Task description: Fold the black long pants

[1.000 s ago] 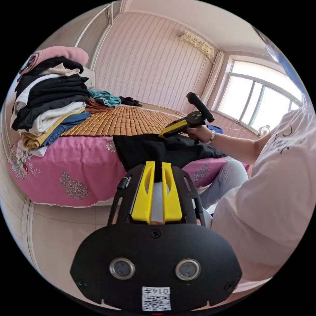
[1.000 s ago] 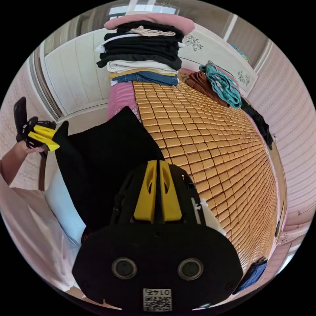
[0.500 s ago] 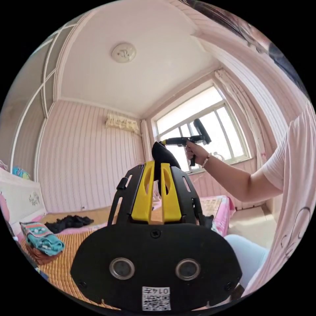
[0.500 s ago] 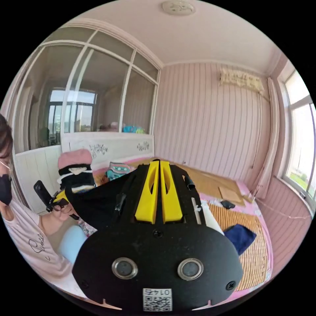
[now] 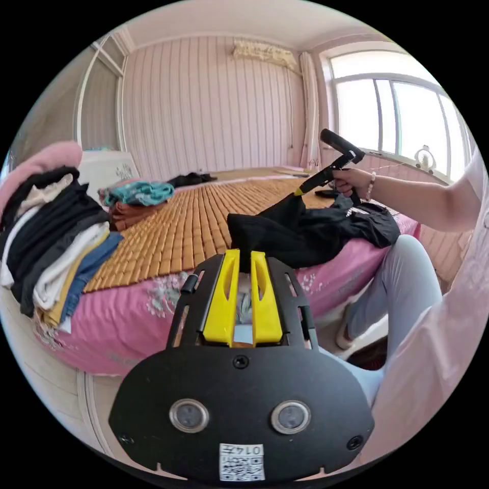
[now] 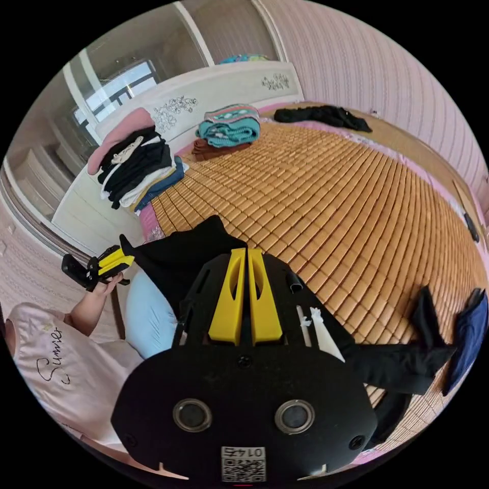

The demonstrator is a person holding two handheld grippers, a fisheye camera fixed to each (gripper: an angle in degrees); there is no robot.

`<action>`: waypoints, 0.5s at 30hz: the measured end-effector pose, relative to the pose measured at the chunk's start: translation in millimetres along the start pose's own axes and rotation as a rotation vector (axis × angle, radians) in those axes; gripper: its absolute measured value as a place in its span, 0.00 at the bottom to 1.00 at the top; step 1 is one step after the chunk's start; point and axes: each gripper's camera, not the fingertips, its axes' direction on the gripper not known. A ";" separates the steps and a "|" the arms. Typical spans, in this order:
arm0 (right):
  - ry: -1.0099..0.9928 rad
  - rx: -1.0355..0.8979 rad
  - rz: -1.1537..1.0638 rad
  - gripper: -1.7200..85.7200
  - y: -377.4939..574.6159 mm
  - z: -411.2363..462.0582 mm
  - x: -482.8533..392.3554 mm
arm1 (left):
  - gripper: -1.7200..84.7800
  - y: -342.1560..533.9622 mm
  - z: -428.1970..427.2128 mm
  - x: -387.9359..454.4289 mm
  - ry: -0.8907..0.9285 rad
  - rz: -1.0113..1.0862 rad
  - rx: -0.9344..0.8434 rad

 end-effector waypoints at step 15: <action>0.095 0.015 -0.073 0.08 -18.2 -12.3 -34.4 | 0.16 57.8 13.6 -69.8 0.205 -0.556 -0.110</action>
